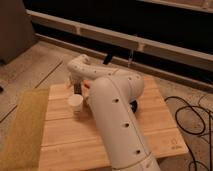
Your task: Place the eraser in the ceramic cup
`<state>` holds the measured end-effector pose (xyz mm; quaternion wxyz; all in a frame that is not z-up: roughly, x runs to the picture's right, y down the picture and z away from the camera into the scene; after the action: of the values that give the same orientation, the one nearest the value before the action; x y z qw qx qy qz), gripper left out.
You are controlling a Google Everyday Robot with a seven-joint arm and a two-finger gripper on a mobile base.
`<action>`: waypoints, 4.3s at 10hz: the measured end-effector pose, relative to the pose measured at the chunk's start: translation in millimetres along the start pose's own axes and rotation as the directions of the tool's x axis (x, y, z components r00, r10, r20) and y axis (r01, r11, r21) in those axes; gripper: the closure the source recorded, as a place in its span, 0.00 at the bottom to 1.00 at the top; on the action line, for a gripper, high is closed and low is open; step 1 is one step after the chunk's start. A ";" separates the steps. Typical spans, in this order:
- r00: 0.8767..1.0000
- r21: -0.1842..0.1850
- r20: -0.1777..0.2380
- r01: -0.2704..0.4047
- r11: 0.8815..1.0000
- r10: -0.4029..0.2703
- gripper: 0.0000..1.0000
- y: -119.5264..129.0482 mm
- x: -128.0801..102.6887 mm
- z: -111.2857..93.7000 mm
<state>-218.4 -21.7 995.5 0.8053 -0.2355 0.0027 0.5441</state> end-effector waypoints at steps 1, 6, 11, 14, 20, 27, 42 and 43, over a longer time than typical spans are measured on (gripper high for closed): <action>1.000 0.005 -0.004 0.028 1.000 -0.028 0.35 6.0 -0.7 4.1; 0.998 0.046 -0.014 0.056 0.997 -0.056 0.35 0.1 -3.7 10.9; 1.000 0.108 -0.003 0.022 0.994 -0.022 0.35 -23.9 -9.0 3.6; 0.999 0.120 -0.030 -0.024 0.993 0.027 0.35 -38.5 3.0 12.4; 0.999 0.071 -0.044 -0.020 0.997 0.023 0.56 -27.3 8.3 23.0; 0.998 0.033 0.035 0.059 0.998 -0.060 1.00 -13.3 -14.7 -9.0; 0.946 0.026 0.220 0.239 0.971 -0.239 1.00 40.1 23.9 -135.6; 0.946 0.031 0.211 0.245 0.969 -0.246 1.00 41.2 30.4 -135.7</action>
<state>-208.0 -34.7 851.4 0.8628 -0.1723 -0.1119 0.4619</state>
